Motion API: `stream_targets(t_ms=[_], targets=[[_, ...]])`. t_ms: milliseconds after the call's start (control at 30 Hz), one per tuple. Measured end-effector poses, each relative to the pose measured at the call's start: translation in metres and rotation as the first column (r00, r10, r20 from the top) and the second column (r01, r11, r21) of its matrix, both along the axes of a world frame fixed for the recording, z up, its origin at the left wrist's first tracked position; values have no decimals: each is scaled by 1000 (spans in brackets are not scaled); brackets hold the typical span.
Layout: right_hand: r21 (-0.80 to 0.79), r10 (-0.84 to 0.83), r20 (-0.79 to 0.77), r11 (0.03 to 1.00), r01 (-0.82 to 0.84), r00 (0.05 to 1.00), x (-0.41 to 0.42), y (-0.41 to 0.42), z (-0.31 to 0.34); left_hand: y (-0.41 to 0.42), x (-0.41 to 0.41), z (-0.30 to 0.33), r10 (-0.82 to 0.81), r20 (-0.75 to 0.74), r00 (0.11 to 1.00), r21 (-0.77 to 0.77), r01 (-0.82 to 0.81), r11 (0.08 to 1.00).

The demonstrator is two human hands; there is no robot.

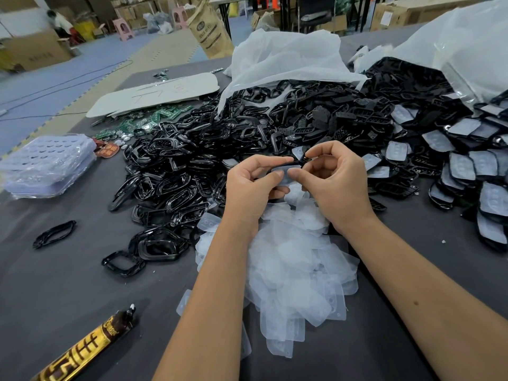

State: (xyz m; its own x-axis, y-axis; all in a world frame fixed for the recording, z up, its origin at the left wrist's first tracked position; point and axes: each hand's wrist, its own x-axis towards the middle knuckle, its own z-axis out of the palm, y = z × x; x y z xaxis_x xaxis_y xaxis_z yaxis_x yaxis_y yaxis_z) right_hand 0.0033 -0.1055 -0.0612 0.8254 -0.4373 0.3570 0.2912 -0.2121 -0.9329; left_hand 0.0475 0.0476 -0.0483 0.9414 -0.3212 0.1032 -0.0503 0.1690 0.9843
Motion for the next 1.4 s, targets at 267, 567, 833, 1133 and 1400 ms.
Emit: stream_targets(t_ms=[267, 567, 833, 1133, 1400], targets=[[-33, -32, -18, 999, 31, 999, 0, 0, 0, 0, 0, -1, -12, -7, 1000, -13, 12, 1000], [5, 45, -58, 999, -45, 997, 1, 1, 1, -1, 0, 3, -10, -20, 1000, -35, 9, 999], [57, 59, -39, 997, -57, 997, 0, 1, 2, 0, -2, 3, 9, -8, 1000, -15, -9, 1000], [91, 124, -64, 989, -118, 990, -2, 1, 5, -1, -2, 2, 0, -4, 1000, -32, 0, 999], [161, 121, -53, 981, -112, 991, -3, 1, 8, -2, -1, 0, -4, 1, 1000, -39, 4, 999]])
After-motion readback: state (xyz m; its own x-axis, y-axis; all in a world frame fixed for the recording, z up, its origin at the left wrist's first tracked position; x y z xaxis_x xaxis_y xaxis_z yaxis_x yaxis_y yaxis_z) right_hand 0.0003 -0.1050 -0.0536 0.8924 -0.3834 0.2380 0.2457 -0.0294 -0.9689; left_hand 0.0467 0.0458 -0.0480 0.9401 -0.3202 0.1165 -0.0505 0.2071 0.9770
